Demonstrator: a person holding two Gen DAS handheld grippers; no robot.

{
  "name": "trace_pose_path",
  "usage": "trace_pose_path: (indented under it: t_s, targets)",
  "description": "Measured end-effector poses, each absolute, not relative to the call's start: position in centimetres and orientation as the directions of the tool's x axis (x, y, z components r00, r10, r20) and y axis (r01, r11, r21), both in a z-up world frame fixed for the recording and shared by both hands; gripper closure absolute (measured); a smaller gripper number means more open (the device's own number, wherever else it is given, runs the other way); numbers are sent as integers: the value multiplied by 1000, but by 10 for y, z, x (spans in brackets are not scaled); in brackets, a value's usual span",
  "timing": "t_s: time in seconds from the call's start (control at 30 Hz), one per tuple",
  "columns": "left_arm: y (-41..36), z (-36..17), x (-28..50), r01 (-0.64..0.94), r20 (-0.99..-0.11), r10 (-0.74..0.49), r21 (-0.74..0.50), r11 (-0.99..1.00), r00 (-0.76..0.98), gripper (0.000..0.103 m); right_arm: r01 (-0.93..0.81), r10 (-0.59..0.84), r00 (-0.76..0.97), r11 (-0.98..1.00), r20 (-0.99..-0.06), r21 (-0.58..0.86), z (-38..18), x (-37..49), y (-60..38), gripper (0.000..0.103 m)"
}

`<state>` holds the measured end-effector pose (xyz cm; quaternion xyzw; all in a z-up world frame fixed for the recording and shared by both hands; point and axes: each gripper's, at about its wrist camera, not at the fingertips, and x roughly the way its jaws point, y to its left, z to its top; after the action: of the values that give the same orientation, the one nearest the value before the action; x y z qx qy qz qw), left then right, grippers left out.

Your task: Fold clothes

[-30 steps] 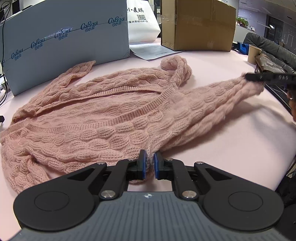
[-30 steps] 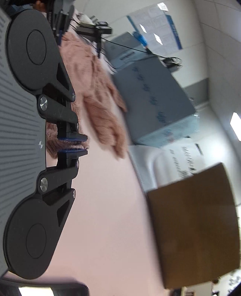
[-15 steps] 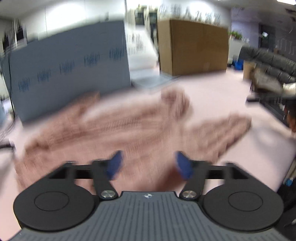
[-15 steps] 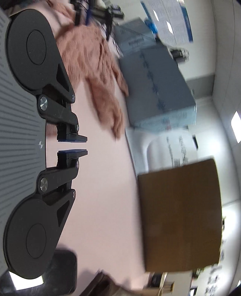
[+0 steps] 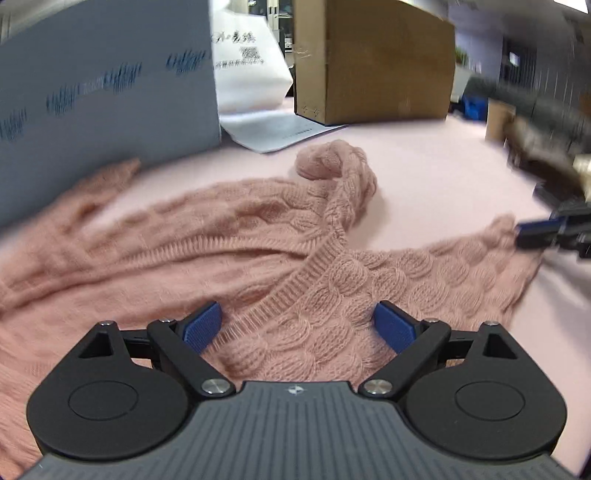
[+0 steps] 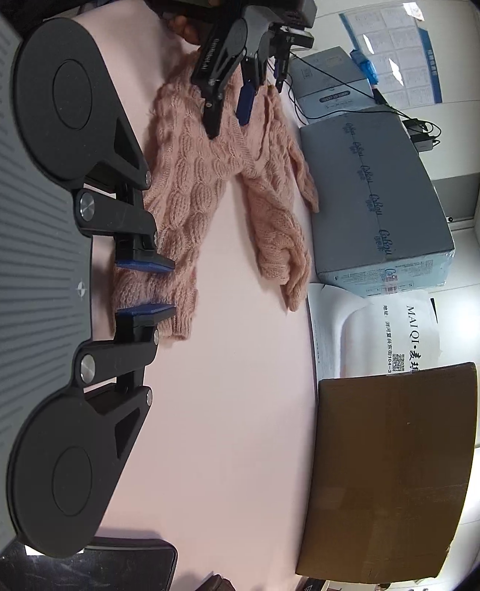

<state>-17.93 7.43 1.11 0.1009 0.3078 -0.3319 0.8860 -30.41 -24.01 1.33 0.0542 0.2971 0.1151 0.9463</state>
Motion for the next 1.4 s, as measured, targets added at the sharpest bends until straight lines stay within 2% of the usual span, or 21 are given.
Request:
trace_pose_path:
  t_s: [0.07,0.1,0.13,0.27,0.37,0.47,0.57,0.63,0.7,0.77,0.8,0.87,1.0,1.13,1.4]
  targets:
    - [73,9,-185,655,-606,-517,7,756,604,9,-133,230,795,969,-561,208,19,-291,-244,65]
    - [73,9,-186,652,-607,-512,14,758,608,8,-94,197,803,974,-562,207,22,-285,-245,31]
    - [74,9,-185,647,-610,-508,10,763,609,2,-80,177,815,977,-552,195,28,-276,-242,11]
    - [73,9,-183,639,-613,-505,1,769,608,0,-60,117,862,990,-493,130,55,-235,-228,12]
    - [73,9,-181,639,-612,-509,-7,769,605,0,-132,142,873,990,-467,56,69,-195,-202,12]
    - [72,8,-180,641,-611,-514,-16,768,601,0,-129,93,878,991,-469,-46,68,-147,-172,18]
    - [73,8,-178,642,-610,-521,-26,767,597,0,-146,81,844,986,-530,-83,53,-93,-151,32]
    - [74,8,-177,643,-608,-527,-36,765,593,0,-134,66,800,989,-596,-70,36,-66,-148,51]
    - [76,8,-175,646,-606,-541,-59,761,583,0,-116,47,782,991,-622,-71,27,-61,-154,66]
    - [78,9,-173,647,-604,-550,-74,759,577,0,-99,31,770,993,-637,-70,20,-59,-161,76]
    - [78,9,-173,647,-603,-554,-79,758,575,0,-92,35,767,994,-641,-56,20,-61,-165,90]
    - [78,9,-173,648,-603,-553,-77,758,575,0,-74,81,787,997,-611,37,32,-74,-182,90]
    - [77,8,-174,648,-604,-547,-66,759,580,0,-58,98,834,994,-543,91,53,-110,-203,90]
    - [75,8,-175,648,-608,-538,-48,760,585,0,-55,111,852,991,-512,123,60,-148,-219,90]
    - [74,7,-175,649,-610,-530,-34,760,589,0,-33,127,811,985,-572,171,23,-210,-244,90]
